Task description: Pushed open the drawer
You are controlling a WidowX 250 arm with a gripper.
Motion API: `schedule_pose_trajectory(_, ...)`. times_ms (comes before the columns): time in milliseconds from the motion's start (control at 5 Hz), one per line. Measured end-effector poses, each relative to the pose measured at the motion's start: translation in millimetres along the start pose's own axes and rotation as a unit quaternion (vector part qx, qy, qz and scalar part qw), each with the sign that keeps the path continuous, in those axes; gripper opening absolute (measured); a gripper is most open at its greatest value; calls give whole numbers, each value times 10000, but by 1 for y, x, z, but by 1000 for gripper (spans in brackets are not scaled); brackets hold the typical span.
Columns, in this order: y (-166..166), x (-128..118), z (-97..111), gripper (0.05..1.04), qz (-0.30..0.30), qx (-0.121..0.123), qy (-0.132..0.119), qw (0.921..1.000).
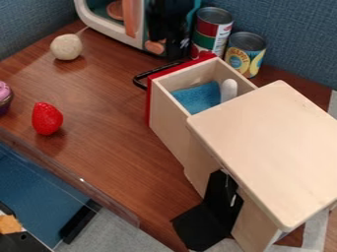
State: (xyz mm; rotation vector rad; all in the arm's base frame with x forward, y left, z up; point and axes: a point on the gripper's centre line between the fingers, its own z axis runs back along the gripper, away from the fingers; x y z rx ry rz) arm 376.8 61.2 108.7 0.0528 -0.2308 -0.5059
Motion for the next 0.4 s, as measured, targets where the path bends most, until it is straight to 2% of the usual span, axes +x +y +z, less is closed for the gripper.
schedule_pose_trajectory(200, -15, 7, 40, 1001, -152, 238, -287, 9992)
schedule_pose_trajectory(400, -45, 18, 55, 1000, -431, 40, -399, 9983)
